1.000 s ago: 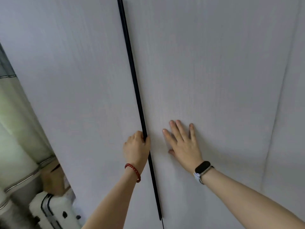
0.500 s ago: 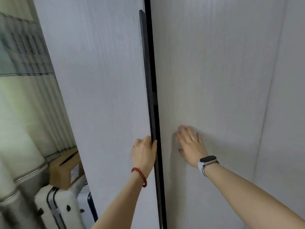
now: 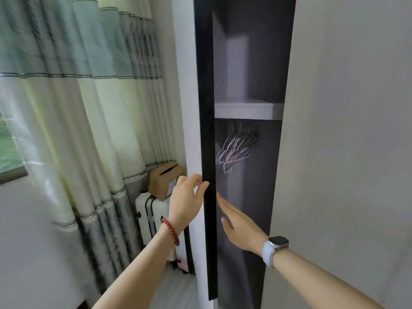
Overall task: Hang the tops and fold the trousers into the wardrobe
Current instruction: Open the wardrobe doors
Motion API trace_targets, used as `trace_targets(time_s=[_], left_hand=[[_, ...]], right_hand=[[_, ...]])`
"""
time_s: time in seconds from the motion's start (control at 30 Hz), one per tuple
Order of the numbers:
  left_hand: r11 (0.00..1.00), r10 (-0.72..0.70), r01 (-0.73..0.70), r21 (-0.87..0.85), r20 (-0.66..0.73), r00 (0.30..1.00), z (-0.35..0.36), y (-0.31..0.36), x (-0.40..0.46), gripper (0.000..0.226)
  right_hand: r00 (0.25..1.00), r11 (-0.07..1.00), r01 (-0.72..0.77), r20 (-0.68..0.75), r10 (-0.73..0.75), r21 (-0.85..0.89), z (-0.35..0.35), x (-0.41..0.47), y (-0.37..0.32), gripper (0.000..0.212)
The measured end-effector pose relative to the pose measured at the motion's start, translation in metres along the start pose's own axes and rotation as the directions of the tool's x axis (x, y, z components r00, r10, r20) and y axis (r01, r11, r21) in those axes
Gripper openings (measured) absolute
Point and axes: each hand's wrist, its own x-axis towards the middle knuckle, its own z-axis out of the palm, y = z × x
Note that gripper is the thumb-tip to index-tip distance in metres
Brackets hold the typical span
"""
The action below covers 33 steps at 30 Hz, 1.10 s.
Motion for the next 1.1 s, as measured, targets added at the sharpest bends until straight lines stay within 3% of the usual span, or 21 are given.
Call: trace_targets(time_s=[0.23, 0.47, 0.63, 0.7, 0.77, 0.8, 0.9, 1.0, 1.1], left_hand=[[0.994, -0.088, 0.097, 0.045, -0.174, 0.981, -0.079, -0.072, -0.014, 0.021], [0.997, -0.042, 0.051, 0.058, -0.150, 0.988, -0.142, -0.140, 0.001, 0.034], [0.984, -0.173, 0.175, 0.014, -0.119, 0.978, -0.146, -0.165, 0.011, 0.049], [0.980, -0.186, 0.200, 0.016, -0.294, 0.938, -0.136, -0.164, 0.003, 0.050], [0.987, -0.052, 0.120, 0.106, -0.497, 0.866, -0.118, -0.152, -0.014, 0.047], [0.987, 0.038, 0.050, 0.152, -0.527, 0.849, -0.106, -0.146, -0.022, 0.043], [0.976, 0.179, -0.120, 0.183, -0.354, 0.918, -0.066, -0.122, -0.030, 0.037], [0.993, 0.103, -0.094, 0.069, -0.133, 0.986, -0.019, -0.101, -0.011, 0.042], [0.998, 0.055, -0.053, -0.046, 0.049, 0.997, 0.043, -0.060, 0.026, 0.040]], right_hand=[[0.972, 0.977, 0.199, 0.146, -0.186, -0.082, 0.060, 0.052, -0.061, 0.063], [0.940, 0.899, 0.335, 0.160, -0.300, -0.284, 0.120, 0.125, -0.101, 0.061], [0.950, 0.905, 0.313, 0.099, -0.297, -0.289, 0.130, 0.147, -0.107, 0.057], [0.951, 0.919, 0.304, 0.016, -0.310, -0.252, 0.125, 0.146, -0.099, 0.051], [0.945, 0.934, 0.274, -0.119, -0.306, -0.227, 0.113, 0.138, -0.085, 0.049], [0.934, 0.940, 0.259, -0.189, -0.302, -0.223, 0.106, 0.131, -0.075, 0.045], [0.931, 0.959, 0.140, -0.296, -0.212, -0.246, 0.072, 0.101, -0.035, 0.034], [0.920, 0.959, 0.005, -0.374, -0.116, -0.284, 0.032, 0.070, 0.006, 0.033], [0.882, 0.929, -0.128, -0.468, -0.054, -0.347, -0.025, 0.037, 0.055, 0.035]])
